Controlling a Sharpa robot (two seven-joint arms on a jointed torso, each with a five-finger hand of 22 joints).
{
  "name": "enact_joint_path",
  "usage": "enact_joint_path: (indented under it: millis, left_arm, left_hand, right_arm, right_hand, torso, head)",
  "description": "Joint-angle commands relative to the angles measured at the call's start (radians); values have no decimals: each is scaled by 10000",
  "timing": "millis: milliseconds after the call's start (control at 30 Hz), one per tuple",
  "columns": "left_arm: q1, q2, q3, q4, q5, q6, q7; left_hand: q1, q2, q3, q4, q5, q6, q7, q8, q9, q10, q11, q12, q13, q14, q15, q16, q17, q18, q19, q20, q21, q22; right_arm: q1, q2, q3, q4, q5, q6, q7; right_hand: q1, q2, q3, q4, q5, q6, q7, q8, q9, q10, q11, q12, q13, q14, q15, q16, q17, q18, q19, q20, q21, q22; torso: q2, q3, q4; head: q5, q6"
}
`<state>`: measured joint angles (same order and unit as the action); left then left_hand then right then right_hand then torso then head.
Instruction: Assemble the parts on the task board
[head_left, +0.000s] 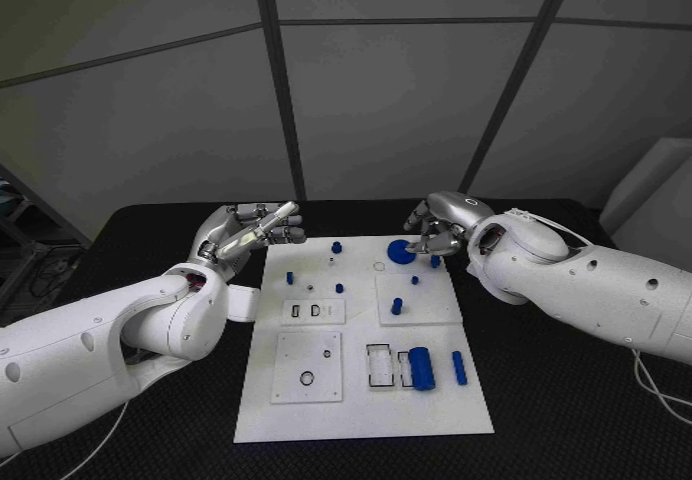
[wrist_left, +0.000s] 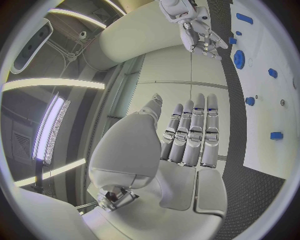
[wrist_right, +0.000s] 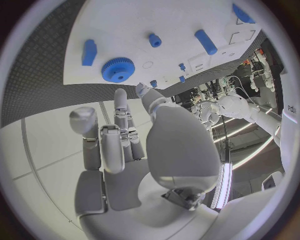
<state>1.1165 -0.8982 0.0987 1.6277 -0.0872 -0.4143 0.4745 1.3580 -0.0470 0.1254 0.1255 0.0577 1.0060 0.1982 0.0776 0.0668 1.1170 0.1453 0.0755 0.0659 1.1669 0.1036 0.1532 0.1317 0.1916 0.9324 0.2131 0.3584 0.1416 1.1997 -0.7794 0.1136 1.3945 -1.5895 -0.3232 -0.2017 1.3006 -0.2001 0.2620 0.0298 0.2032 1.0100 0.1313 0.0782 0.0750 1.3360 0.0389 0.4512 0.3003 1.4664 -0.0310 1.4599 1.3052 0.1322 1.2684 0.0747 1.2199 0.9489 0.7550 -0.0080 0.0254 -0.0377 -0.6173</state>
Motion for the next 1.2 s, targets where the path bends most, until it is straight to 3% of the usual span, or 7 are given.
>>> enact_joint_path:
  millis: [33, 100, 167, 633, 1200]
  left_arm:
    - [15, 38, 8, -27, -70, 189, 41]
    - [15, 66, 8, -48, -70, 203, 36]
    - [14, 86, 8, -72, -70, 212, 31]
    - [13, 166, 8, -171, -69, 262, 4]
    - [13, 179, 8, -198, -69, 271, -19]
  left_hand:
    - [-71, 21, -16, -50, -58, 63, 12, -54, -3, 65, 17, -32, 0, -40, -16, -43, 16, -89, -52, 12, -41, -17]
    - [-71, 21, -16, -50, -58, 63, 12, -54, -3, 65, 17, -32, 0, -40, -16, -43, 16, -89, -52, 12, -41, -17]
    - [-73, 21, -18, -50, -58, 64, 12, -55, -3, 66, 16, -32, 0, -39, -17, -45, 17, -89, -52, 12, -41, -18]
    - [-73, 21, -18, -50, -58, 64, 12, -55, -3, 66, 16, -32, 0, -39, -17, -45, 17, -89, -52, 12, -41, -18]
    - [-73, 21, -18, -50, -58, 64, 12, -55, -3, 66, 16, -32, 0, -39, -17, -45, 17, -89, -52, 12, -41, -18]
  right_arm:
    - [20, -72, 2, 27, 381, 738, -269]
    - [20, -72, 2, -37, 406, 856, -266]
    - [20, -29, 2, -131, 465, 956, -258]
    - [14, 786, 2, -1194, 957, 1376, -116]
    - [14, 1231, 7, -1768, 1472, 1925, -108]
  right_hand:
    - [446, 99, -763, 403, 133, -168, -99, 193, 43, -1109, 45, 3083, 3081, 677, 76, 242, 714, -210, 152, 16, 218, 337]
    - [431, 278, -910, 668, 130, -215, 39, 255, 53, -1307, 76, 3808, 3796, 674, 45, 259, 744, -203, 139, 43, 231, 357]
    - [466, 282, -998, 785, 140, -267, 53, 277, 51, -1405, 91, 3916, 3916, 672, 55, 262, 755, -197, 110, 65, 216, 335]
    - [839, 403, -1424, 1498, 243, -621, 156, 381, 19, -886, 194, 6048, 6361, 795, 151, 565, 1401, -249, 242, 158, 445, 679]
    - [1013, 444, -1621, 1891, 431, -855, 239, 439, -12, -300, 285, 7574, 8138, 899, 238, 824, 1971, -296, 352, 235, 654, 974]
  torso:
    - [1, 4, -25]
    - [11, 6, 1]
    - [20, 17, 19]
    - [17, -7, 49]
    - [16, 1, 28]
  head:
    - [-53, 29]
    - [-98, 49]
    - [-117, 50]
    - [-106, -2]
    - [-80, -54]
